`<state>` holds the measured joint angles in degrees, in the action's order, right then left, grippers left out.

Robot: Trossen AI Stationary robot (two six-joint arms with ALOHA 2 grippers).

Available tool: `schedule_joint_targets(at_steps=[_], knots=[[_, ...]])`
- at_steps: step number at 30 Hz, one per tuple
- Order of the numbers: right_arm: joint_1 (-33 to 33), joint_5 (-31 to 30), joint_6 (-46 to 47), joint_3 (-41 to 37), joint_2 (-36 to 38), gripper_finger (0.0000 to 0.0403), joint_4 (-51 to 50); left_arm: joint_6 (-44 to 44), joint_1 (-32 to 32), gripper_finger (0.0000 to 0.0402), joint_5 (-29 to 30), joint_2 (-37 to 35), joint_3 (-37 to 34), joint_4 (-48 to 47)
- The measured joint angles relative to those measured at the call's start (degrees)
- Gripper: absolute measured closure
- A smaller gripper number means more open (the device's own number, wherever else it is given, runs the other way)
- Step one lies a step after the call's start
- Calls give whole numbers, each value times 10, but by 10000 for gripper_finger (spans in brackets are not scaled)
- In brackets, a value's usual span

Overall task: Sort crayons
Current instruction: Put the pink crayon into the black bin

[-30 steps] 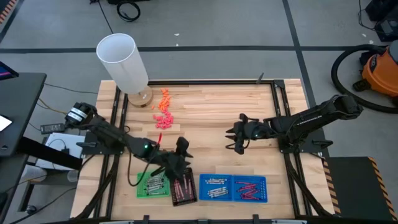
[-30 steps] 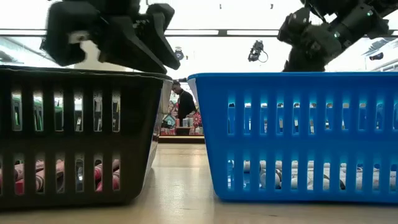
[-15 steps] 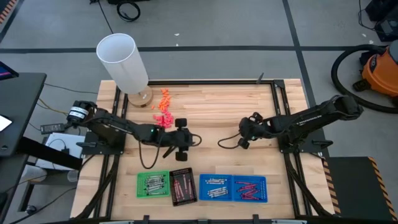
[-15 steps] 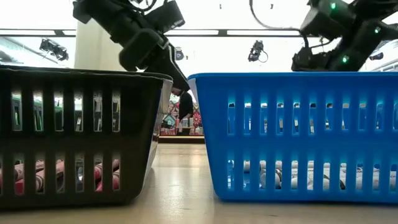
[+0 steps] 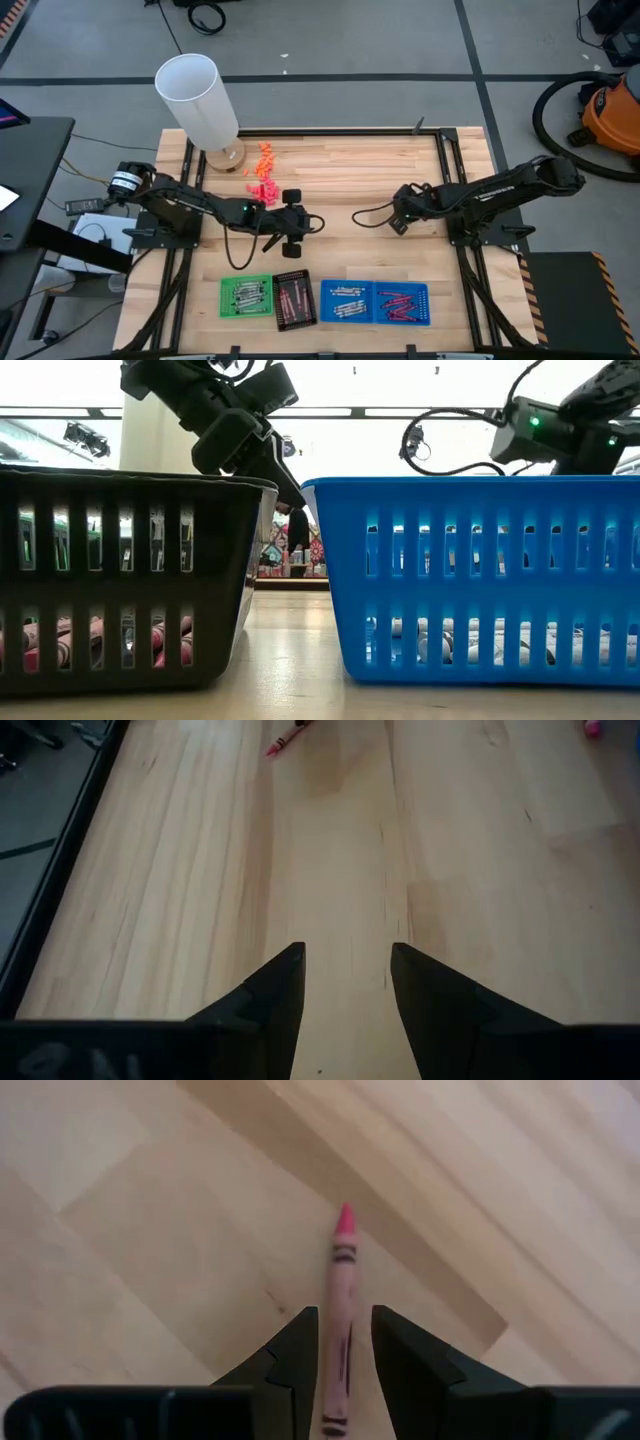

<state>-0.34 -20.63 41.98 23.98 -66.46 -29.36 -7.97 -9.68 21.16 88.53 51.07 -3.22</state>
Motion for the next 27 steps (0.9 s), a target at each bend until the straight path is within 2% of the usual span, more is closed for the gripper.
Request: schedule_joint_targets(at_steps=[9, 15, 21, 27], knots=[[-3, 52, 40, -23, 2, 300, 7, -4, -7, 242, 0, 0, 0, -3], [3, 58, 46, -27, 2, 335, 10, -41, -34, 242, 0, 0, 0, -5], [3, 63, 43, -27, 2, 378, 11, -42, -41, 242, 0, 0, 0, -21], [3, 66, 32, -20, 1, 374, 12, -32, -43, 242, 1, 0, 0, -31]])
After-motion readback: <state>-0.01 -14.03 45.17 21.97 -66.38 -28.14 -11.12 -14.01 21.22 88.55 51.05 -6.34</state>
